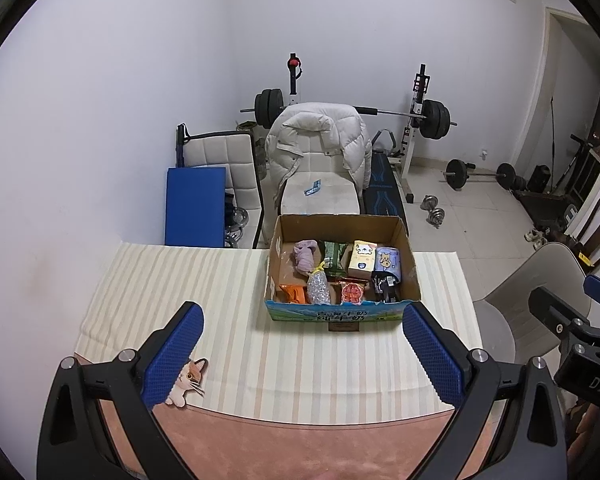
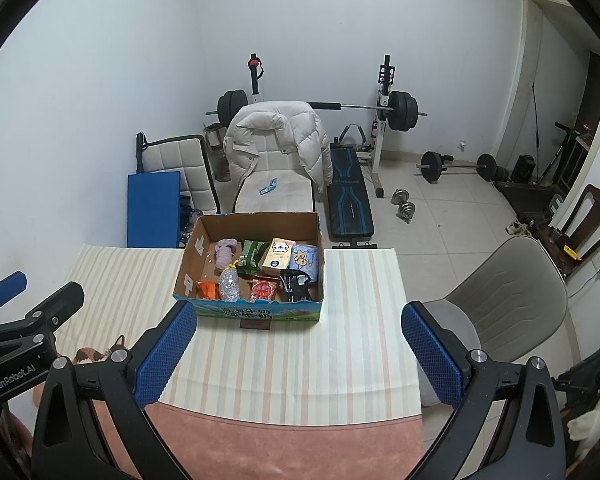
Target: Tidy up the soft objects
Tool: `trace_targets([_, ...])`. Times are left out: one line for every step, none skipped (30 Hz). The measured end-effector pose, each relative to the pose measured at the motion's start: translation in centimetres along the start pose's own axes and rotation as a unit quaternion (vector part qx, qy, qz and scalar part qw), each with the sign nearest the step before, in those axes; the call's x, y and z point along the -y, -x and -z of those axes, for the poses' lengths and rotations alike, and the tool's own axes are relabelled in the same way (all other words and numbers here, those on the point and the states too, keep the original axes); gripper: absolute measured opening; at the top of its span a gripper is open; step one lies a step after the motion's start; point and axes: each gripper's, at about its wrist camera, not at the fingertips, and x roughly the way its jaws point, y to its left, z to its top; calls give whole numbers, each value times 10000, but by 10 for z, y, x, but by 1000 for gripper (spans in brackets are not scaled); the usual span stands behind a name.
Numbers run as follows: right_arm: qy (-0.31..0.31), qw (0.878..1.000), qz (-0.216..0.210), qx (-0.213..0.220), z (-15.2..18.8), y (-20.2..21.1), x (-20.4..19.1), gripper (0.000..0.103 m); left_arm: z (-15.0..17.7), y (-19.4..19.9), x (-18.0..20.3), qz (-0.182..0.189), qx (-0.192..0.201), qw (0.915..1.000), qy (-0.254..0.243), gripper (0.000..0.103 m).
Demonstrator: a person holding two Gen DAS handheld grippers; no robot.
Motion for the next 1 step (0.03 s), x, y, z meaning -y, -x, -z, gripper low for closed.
trace_targets([0,10000,-3,0,0,0,0,103,0,-1,0,9,-26,10000,-5,102])
